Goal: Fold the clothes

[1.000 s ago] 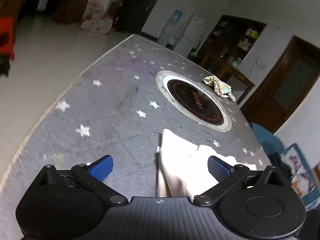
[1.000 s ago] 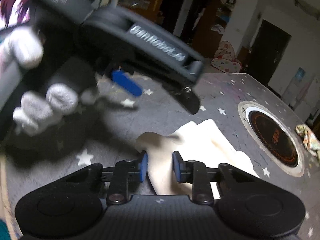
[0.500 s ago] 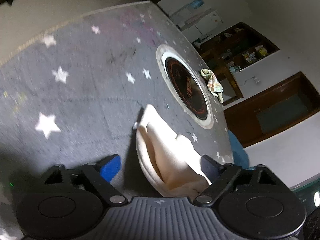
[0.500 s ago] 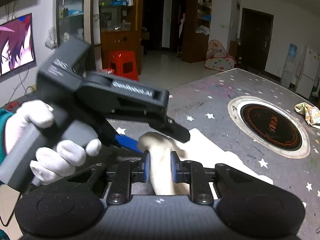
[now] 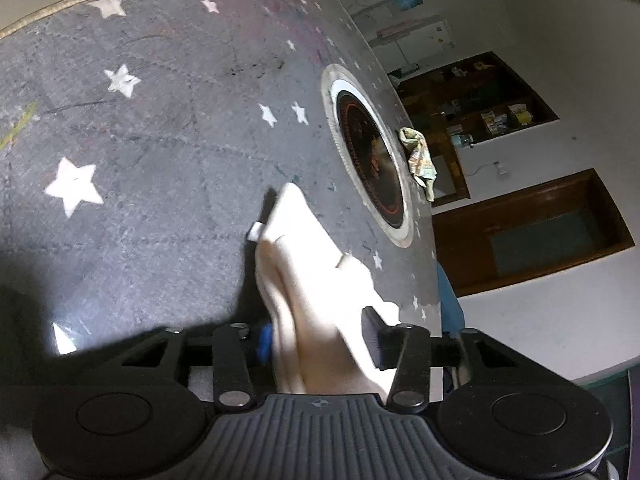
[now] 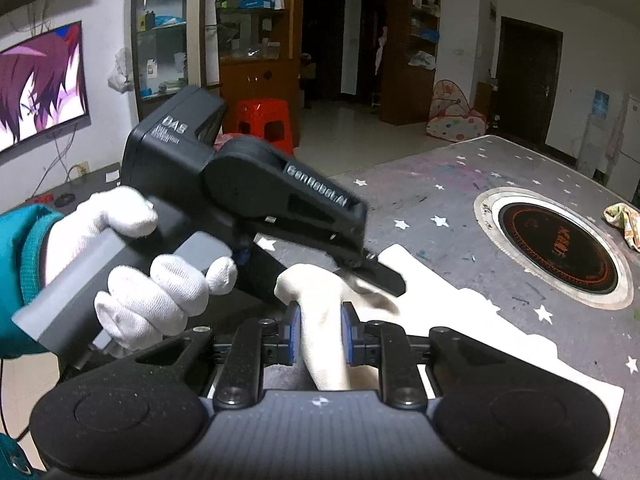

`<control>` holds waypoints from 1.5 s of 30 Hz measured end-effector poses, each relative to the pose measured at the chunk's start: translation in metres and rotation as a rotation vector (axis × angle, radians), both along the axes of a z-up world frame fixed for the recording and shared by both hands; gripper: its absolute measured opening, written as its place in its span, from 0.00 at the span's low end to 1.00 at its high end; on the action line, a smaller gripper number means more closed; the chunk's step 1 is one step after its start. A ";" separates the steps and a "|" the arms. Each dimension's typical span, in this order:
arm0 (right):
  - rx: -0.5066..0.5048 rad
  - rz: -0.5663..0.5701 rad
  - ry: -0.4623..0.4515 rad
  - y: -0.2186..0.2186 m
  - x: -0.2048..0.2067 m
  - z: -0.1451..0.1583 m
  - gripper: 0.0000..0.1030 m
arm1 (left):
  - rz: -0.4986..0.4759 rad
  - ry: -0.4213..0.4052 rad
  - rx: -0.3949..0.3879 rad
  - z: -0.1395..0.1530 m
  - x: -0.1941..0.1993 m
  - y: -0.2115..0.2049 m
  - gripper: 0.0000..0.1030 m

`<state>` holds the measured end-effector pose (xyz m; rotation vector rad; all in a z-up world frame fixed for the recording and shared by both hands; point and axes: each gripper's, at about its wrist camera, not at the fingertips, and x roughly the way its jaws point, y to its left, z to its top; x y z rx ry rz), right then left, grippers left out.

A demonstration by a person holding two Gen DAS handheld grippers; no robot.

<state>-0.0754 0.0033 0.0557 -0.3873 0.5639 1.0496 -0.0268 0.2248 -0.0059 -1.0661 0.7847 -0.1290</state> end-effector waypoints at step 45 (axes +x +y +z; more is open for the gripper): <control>0.056 -0.628 0.205 -0.150 0.113 -0.042 0.63 | -0.072 -0.055 0.270 0.011 0.004 -0.019 0.21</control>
